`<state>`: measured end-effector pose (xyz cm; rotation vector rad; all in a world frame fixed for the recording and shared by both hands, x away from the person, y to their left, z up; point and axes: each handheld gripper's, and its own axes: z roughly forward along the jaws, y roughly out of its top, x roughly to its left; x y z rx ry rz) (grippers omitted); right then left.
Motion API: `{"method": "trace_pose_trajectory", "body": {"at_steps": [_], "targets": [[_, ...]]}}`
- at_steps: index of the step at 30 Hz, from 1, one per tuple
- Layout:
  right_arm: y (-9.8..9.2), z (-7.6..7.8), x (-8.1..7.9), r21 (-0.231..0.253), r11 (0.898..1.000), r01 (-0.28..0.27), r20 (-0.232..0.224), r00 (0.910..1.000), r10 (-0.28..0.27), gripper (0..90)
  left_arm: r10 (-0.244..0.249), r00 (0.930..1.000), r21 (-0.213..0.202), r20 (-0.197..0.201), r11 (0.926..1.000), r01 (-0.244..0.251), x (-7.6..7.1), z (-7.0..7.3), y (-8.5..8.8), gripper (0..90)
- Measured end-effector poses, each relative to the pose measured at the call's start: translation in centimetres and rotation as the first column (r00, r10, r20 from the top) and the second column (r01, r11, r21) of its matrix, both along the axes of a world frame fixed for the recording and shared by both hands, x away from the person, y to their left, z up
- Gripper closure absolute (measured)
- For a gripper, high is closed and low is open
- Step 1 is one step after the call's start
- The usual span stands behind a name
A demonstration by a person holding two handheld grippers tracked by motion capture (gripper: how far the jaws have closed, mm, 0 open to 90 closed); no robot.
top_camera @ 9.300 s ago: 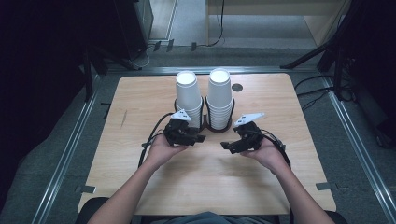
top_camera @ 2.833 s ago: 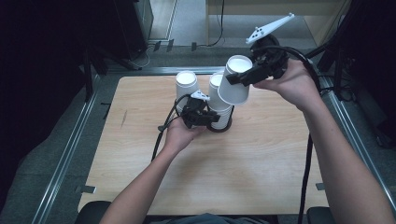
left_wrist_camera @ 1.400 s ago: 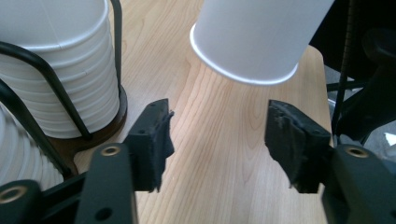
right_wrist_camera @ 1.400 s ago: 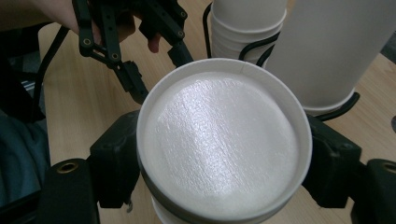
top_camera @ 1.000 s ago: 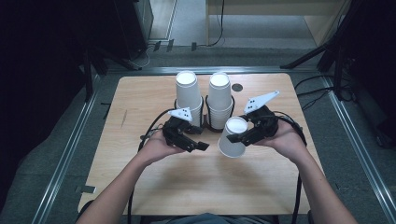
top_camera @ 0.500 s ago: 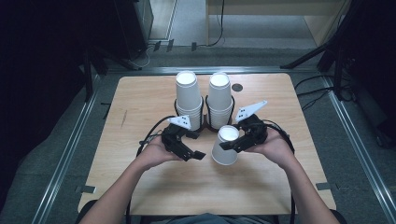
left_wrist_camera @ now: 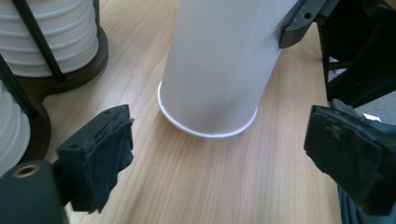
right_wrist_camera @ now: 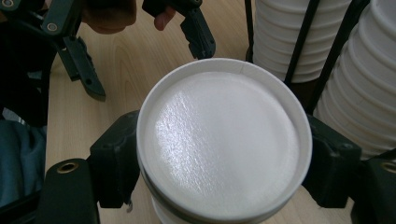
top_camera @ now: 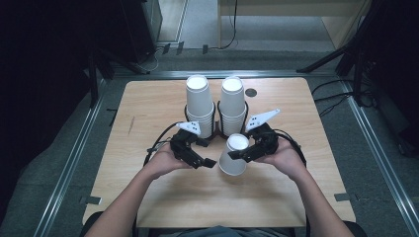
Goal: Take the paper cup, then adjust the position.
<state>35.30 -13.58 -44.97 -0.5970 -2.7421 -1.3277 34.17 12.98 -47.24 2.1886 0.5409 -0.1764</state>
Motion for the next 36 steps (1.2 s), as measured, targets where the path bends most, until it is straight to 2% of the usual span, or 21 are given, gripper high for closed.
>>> {"method": "trace_pose_trajectory", "body": {"at_steps": [5,11,15,21,26,29,32,35,36], "targets": [[0.4,0.3,0.0,0.043,0.999,-0.007,-0.005,1.0,0.008,24.5,-0.003,1.0,-0.001,0.005,1.0,0.003,0.0,-0.1,-0.5,3.3],[0.9,0.4,-0.2,0.055,0.998,-0.025,-0.008,0.9997,0.025,24.6,-0.018,0.9998,0.0,0.01,0.9998,0.018,-0.2,-0.1,-1.4,2.1],[1.1,0.7,-0.3,0.079,0.996,-0.033,-0.009,0.9994,0.034,24.6,-0.032,0.9994,-0.011,0.013,0.9994,0.033,-0.4,-0.1,-1.8,1.6],[1.3,1.1,-0.5,0.109,0.993,-0.045,-0.014,0.9988,0.047,24.6,-0.046,0.9988,-0.006,0.015,0.9989,0.047,-0.5,-0.3,-2.3,1.6],[1.6,1.7,-0.8,0.137,0.989,-0.059,-0.012,0.998,0.061,24.7,-0.051,0.9986,-0.013,0.017,0.9986,0.051,-0.7,-0.5,-2.7,1.6],[1.7,2.1,-0.9,0.174,0.983,-0.063,-0.013,0.9978,0.066,24.7,-0.049,0.9987,-0.024,0.016,0.9985,0.049,-0.7,-0.5,-2.7,1.6],[1.5,2.3,-0.8,0.206,0.977,-0.056,-0.016,0.998,0.061,24.8,-0.05,0.9982,-0.033,0.034,0.9982,0.051,-0.8,-0.5,-2.5,3.9],[1.2,2.2,-0.6,0.226,0.973,-0.051,-0.029,0.9978,0.059,25.0,-0.054,0.9954,-0.05,0.079,0.9971,0.058,-1.1,-0.2,-2.4,6.5],[1.2,2.1,-0.6,0.224,0.974,-0.047,-0.038,0.9976,0.057,25.2,-0.056,0.9939,-0.05,0.095,0.9969,0.061,-1.2,-0.1,-2.4,10.7]]}}
